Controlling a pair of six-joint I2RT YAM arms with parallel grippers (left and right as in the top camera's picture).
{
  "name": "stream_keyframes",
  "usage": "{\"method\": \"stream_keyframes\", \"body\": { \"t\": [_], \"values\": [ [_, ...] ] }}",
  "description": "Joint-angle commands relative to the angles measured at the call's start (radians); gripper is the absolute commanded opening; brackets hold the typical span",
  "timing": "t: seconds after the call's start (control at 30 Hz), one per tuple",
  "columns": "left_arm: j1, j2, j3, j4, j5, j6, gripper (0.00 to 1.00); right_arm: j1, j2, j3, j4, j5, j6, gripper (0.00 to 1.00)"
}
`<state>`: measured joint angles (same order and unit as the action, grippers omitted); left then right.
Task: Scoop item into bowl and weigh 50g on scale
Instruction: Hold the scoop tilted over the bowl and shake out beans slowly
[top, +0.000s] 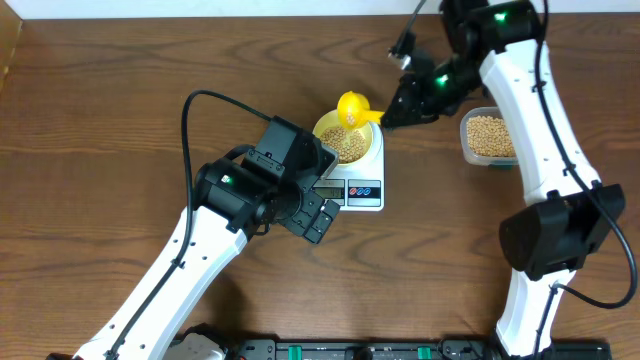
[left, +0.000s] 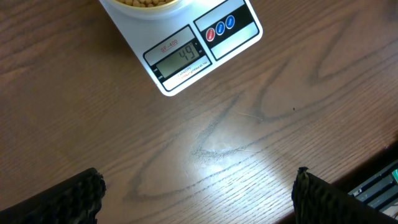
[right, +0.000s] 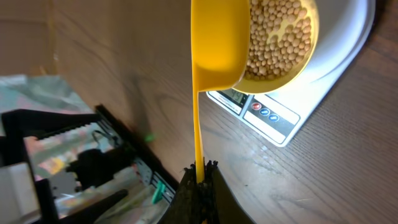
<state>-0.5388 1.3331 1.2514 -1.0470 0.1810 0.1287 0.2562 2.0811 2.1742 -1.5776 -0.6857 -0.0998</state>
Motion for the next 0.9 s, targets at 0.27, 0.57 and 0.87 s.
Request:
{"method": "stream_keyframes", "body": {
  "t": [0.27,0.57,0.87],
  "values": [
    [-0.001,-0.008,0.013,-0.002,-0.003,0.002,0.98,0.068,0.008,0.02,0.025,0.185,-0.019,0.01],
    [-0.001,-0.008,0.013,-0.002,-0.003,0.002,0.98,0.087,0.008,0.02,0.053,0.244,-0.037,0.01],
    [-0.001,-0.008,0.013,-0.002,-0.003,0.002,0.98,0.112,0.008,0.02,0.06,0.322,-0.056,0.01]
  ]
}}
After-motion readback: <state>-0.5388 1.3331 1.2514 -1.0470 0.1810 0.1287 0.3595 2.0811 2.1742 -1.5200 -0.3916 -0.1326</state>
